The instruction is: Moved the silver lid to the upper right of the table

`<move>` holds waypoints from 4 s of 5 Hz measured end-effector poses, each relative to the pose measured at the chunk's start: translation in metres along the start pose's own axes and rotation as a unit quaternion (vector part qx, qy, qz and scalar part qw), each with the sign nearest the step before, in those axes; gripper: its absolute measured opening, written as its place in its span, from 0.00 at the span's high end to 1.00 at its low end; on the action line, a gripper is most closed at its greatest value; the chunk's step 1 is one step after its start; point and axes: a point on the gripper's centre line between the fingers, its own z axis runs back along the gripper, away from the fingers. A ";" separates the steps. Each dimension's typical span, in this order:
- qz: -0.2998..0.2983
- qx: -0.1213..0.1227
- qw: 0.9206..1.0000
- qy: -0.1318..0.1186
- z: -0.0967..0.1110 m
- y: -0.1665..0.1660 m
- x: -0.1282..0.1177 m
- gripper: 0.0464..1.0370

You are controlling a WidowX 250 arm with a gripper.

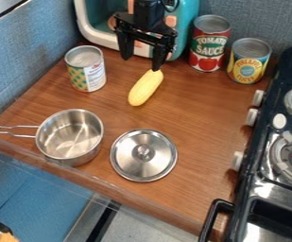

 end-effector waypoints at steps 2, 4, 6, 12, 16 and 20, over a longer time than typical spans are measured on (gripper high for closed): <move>-0.036 -0.041 0.998 0.036 -0.026 -0.027 -0.036 0.04; -0.102 -0.048 0.993 0.032 -0.024 -0.062 -0.077 0.04; -0.113 -0.003 0.993 0.041 -0.051 -0.073 -0.108 0.04; -0.067 -0.004 0.997 0.027 -0.063 -0.071 -0.104 0.77; -0.070 -0.057 0.995 -0.039 -0.008 -0.094 -0.037 0.77; -0.078 -0.010 0.997 -0.012 -0.059 -0.110 0.040 0.77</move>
